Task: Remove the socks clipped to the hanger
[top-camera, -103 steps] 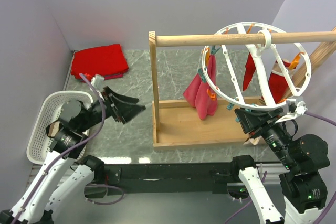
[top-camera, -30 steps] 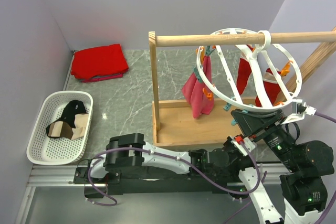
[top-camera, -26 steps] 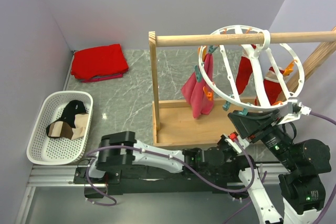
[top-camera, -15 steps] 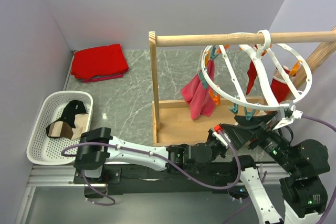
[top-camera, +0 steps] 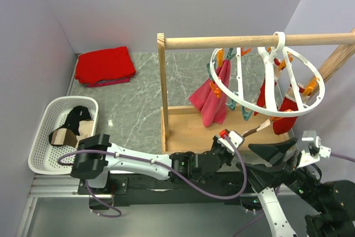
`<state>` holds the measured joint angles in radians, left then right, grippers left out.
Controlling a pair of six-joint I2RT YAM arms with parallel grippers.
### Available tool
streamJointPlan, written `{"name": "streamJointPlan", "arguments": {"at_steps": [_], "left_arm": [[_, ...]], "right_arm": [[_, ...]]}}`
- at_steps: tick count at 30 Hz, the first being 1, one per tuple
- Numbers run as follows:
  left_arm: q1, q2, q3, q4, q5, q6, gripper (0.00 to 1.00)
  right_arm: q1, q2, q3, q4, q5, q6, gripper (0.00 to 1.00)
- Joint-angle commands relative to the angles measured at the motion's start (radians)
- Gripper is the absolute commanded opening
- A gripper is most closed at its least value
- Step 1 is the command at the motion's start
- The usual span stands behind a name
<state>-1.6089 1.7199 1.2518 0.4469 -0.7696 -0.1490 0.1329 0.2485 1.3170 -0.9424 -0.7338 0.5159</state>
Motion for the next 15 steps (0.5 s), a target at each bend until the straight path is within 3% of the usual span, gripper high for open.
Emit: {"name": "streamJointPlan", "arguments": {"at_steps": [1,5,15], "left_arm": [[0.001,-0.092,-0.034,-0.039,-0.053,-0.037,0.06],[0.001,-0.150,-0.081,-0.069,-0.065,-0.084,0.06],[0.000,-0.293,-0.183,-0.168,-0.002,-0.214,0.05]], "right_arm": [[0.002,-0.002,0.102,-0.142,0.123,-0.079,1.00],[0.002,0.005,0.146,-0.229,0.354,-0.120,0.98],[0.002,0.084,0.137,-0.136,0.439,-0.129,0.95]]}}
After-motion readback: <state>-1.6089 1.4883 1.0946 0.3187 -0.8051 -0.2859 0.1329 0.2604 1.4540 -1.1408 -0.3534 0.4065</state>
